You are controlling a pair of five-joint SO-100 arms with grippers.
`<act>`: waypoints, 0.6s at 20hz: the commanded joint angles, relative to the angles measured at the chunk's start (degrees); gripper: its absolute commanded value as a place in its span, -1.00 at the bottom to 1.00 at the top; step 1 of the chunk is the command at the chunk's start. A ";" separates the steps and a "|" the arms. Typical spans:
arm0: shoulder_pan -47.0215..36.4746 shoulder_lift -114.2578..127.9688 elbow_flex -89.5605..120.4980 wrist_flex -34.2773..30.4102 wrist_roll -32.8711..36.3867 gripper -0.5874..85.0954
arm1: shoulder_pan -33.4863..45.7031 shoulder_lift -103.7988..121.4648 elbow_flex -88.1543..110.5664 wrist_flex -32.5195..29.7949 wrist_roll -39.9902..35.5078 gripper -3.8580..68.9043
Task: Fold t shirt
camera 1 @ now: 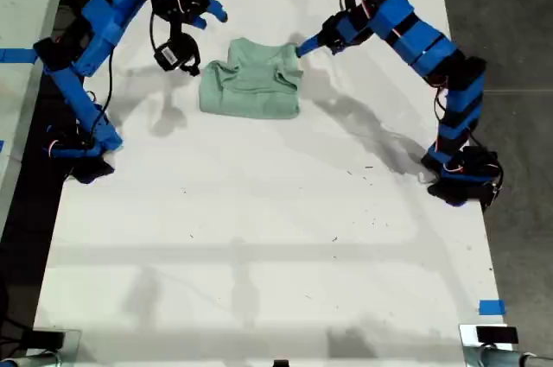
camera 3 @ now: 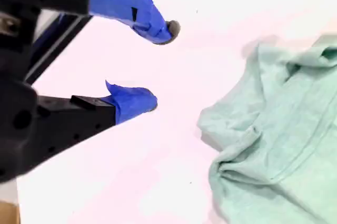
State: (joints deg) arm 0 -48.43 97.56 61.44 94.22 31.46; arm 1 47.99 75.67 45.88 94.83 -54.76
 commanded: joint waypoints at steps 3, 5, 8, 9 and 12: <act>19.95 35.51 20.57 -0.09 -18.72 -0.88 | -17.23 55.46 42.36 6.24 21.53 -0.26; 30.94 44.56 31.29 -0.09 -30.15 -0.93 | -28.56 71.37 58.97 6.06 32.70 -0.40; 45.70 46.14 48.96 -3.08 -45.53 -0.97 | -41.40 82.53 81.56 2.20 45.18 -0.54; 48.25 46.23 53.88 -5.71 -47.90 -0.97 | -44.12 87.45 88.24 -0.53 47.37 -0.55; 53.09 56.07 65.74 -9.67 -53.44 -0.98 | -50.19 108.63 102.57 0.09 53.26 -0.58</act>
State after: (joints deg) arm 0 1.32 145.99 122.52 87.28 -18.54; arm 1 1.49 171.65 142.65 95.45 -4.31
